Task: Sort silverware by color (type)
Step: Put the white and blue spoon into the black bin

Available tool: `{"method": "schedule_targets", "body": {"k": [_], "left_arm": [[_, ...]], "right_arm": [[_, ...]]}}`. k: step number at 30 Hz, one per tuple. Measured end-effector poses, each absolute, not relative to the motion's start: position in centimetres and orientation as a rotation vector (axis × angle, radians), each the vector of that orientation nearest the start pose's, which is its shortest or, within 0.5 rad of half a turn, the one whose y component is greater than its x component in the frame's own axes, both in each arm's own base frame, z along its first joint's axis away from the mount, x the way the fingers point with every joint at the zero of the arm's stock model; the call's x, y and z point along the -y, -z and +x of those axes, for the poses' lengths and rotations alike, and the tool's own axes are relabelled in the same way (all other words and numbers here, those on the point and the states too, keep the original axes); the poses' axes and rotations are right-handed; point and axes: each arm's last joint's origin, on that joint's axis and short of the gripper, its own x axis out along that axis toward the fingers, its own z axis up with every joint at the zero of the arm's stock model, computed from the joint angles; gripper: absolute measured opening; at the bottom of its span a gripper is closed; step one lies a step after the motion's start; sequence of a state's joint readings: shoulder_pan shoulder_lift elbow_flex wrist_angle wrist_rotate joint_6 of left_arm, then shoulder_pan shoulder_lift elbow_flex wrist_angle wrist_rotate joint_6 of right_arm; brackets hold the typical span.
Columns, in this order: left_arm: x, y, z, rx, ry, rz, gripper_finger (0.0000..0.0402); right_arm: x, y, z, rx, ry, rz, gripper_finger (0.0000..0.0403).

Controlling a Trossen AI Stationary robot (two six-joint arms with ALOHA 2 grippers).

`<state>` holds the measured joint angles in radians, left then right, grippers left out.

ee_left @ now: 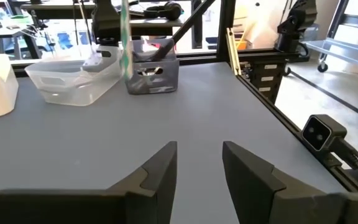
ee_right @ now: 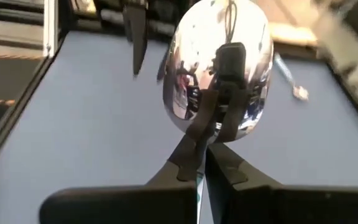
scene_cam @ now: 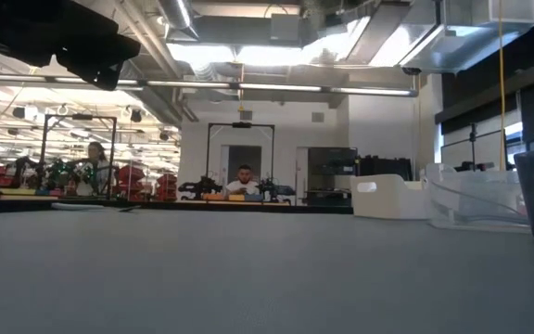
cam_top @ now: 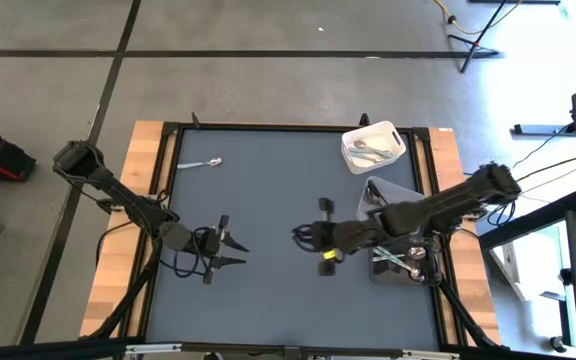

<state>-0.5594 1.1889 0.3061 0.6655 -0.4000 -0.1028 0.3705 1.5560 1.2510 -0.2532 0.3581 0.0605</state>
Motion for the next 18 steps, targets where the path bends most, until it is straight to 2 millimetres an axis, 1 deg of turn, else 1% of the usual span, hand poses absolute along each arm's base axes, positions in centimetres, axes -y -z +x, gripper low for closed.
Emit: {"method": "schedule_targets", "body": {"k": [4,8,12,18], "left_arm": [[10.5,-17.7,18.9,-0.201,0.149,-0.002,0.0124],[10.5,-17.7,18.9,-0.202,0.148,-0.002,0.0124],[10.5,-17.7,18.9,-0.202,0.149,-0.003,0.0124],[10.5,-17.7,18.9,-0.202,0.149,-0.005,0.0124]], "right_arm": [[-11.8,-31.6,29.3,-0.618,0.043,-0.064,0.0002],[-12.0,-32.2,26.0,-0.72,0.098,0.026,0.0003],[-12.5,-31.9,23.3,-0.853,0.155,0.107,0.0002],[-13.6,-30.2,20.3,-1.048,0.286,0.231,0.0003]]}}
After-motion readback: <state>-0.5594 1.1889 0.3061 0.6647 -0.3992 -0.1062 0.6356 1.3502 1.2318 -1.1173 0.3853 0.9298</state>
